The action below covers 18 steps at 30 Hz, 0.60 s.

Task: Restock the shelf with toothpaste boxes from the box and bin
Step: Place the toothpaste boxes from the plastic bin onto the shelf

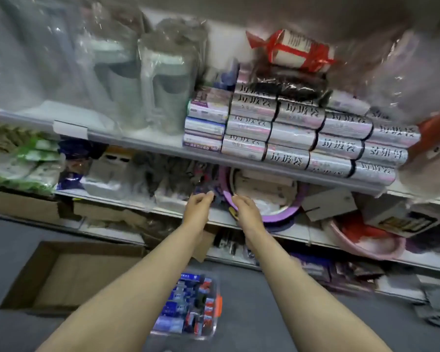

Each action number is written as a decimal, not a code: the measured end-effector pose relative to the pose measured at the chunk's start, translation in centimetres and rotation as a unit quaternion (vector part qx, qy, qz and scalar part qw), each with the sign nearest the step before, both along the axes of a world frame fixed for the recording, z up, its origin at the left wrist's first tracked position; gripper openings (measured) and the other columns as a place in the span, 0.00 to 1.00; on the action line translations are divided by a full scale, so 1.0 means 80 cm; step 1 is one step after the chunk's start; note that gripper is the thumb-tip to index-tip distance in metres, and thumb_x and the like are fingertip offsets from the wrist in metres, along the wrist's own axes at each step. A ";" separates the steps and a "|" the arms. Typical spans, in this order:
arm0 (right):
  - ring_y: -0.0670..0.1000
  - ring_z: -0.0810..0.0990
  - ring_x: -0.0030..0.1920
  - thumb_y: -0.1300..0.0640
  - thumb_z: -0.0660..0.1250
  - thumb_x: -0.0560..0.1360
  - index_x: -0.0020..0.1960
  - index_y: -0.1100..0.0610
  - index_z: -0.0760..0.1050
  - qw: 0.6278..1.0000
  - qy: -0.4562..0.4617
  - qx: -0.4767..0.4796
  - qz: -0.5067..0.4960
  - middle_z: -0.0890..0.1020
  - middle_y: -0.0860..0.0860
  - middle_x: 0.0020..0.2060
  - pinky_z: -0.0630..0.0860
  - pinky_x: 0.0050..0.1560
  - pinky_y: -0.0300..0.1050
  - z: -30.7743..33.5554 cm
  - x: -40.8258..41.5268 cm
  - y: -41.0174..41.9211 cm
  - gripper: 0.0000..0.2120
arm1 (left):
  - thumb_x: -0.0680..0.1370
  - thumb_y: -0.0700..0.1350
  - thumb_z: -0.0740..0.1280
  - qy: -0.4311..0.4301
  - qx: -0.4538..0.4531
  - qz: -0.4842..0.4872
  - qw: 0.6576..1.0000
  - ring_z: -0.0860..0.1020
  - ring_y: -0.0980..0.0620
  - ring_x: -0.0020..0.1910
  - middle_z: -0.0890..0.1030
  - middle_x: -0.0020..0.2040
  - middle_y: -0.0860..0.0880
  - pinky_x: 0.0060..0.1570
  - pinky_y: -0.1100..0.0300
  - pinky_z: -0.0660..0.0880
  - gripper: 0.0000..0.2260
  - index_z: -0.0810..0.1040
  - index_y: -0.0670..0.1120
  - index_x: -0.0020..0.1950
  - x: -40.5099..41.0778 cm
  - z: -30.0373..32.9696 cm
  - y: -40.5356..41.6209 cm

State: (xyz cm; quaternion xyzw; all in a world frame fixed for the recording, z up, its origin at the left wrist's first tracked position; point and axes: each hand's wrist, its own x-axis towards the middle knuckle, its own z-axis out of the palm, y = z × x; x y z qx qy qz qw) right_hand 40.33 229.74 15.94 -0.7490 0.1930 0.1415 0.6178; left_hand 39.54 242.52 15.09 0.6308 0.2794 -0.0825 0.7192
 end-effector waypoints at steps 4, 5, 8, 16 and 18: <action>0.51 0.76 0.62 0.45 0.66 0.78 0.66 0.52 0.75 0.998 0.059 -0.023 0.017 0.78 0.47 0.61 0.71 0.68 0.53 -0.078 -0.022 0.003 0.20 | 0.77 0.56 0.71 0.060 -0.008 0.052 0.997 0.79 0.48 0.51 0.82 0.51 0.47 0.53 0.53 0.75 0.10 0.79 0.51 0.52 -0.031 -0.087 0.018; 0.51 0.76 0.61 0.45 0.66 0.79 0.66 0.52 0.76 0.997 0.072 -0.028 0.024 0.78 0.47 0.60 0.71 0.68 0.53 -0.100 -0.028 0.003 0.19 | 0.78 0.53 0.71 0.074 -0.011 0.065 0.995 0.80 0.47 0.51 0.83 0.52 0.46 0.50 0.54 0.74 0.10 0.79 0.49 0.54 -0.040 -0.112 0.021; 0.48 0.76 0.53 0.47 0.66 0.79 0.63 0.54 0.78 0.991 0.119 -0.050 0.036 0.80 0.46 0.53 0.75 0.59 0.47 -0.173 -0.052 0.004 0.16 | 0.80 0.49 0.69 0.122 0.007 0.095 0.988 0.77 0.50 0.48 0.81 0.51 0.48 0.40 0.59 0.70 0.11 0.78 0.45 0.59 -0.075 -0.181 0.029; 0.52 0.80 0.46 0.53 0.67 0.79 0.43 0.53 0.79 0.967 0.209 -0.106 0.105 0.81 0.49 0.40 0.75 0.56 0.50 -0.354 -0.104 0.021 0.07 | 0.78 0.52 0.71 0.256 0.004 0.155 0.954 0.75 0.47 0.49 0.79 0.50 0.45 0.56 0.50 0.74 0.07 0.77 0.50 0.49 -0.182 -0.373 0.063; 0.53 0.81 0.49 0.50 0.68 0.77 0.48 0.52 0.81 0.959 0.238 -0.096 0.118 0.83 0.49 0.44 0.76 0.56 0.50 -0.396 -0.114 0.031 0.07 | 0.79 0.51 0.70 0.277 -0.011 0.170 0.946 0.77 0.46 0.53 0.80 0.54 0.44 0.63 0.48 0.73 0.06 0.77 0.50 0.46 -0.199 -0.414 0.073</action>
